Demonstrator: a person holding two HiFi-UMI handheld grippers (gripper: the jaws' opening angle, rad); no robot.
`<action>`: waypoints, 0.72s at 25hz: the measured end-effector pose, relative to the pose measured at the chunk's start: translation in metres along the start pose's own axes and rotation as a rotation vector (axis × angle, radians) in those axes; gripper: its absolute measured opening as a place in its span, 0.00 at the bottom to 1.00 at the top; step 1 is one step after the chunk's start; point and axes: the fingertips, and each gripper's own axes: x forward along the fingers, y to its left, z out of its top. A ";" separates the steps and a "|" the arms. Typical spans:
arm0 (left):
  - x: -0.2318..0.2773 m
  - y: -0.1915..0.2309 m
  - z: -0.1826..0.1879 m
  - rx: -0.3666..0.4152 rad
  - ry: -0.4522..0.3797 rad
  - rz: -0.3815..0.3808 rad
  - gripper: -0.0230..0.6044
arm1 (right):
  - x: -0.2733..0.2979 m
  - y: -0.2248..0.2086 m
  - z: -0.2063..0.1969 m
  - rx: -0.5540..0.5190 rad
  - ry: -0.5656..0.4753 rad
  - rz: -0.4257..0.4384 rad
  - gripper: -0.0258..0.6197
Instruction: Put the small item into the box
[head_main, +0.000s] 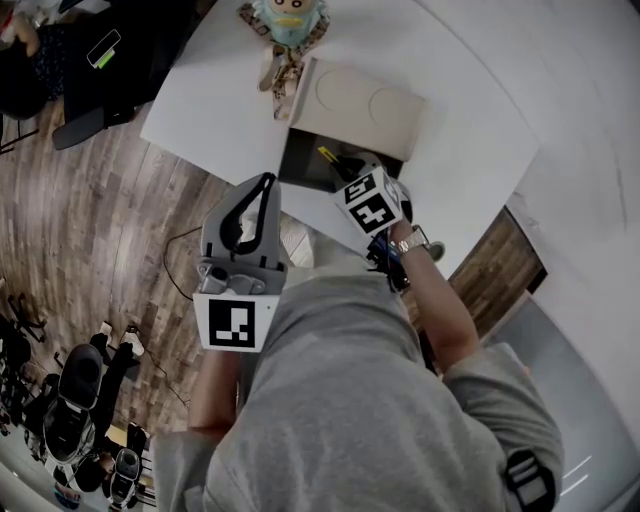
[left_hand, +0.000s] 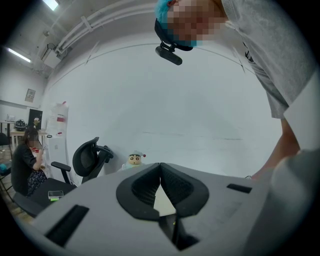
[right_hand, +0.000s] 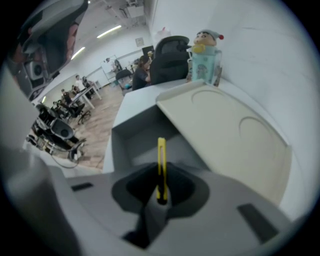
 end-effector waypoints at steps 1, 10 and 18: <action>0.000 0.000 -0.001 0.000 0.001 0.001 0.09 | 0.002 -0.001 -0.001 0.002 0.006 -0.003 0.15; -0.002 0.004 -0.006 -0.007 0.020 0.010 0.09 | 0.015 -0.006 -0.008 0.001 0.049 -0.005 0.15; 0.001 0.006 -0.004 -0.004 0.011 0.007 0.09 | 0.019 -0.007 -0.010 0.013 0.061 -0.005 0.15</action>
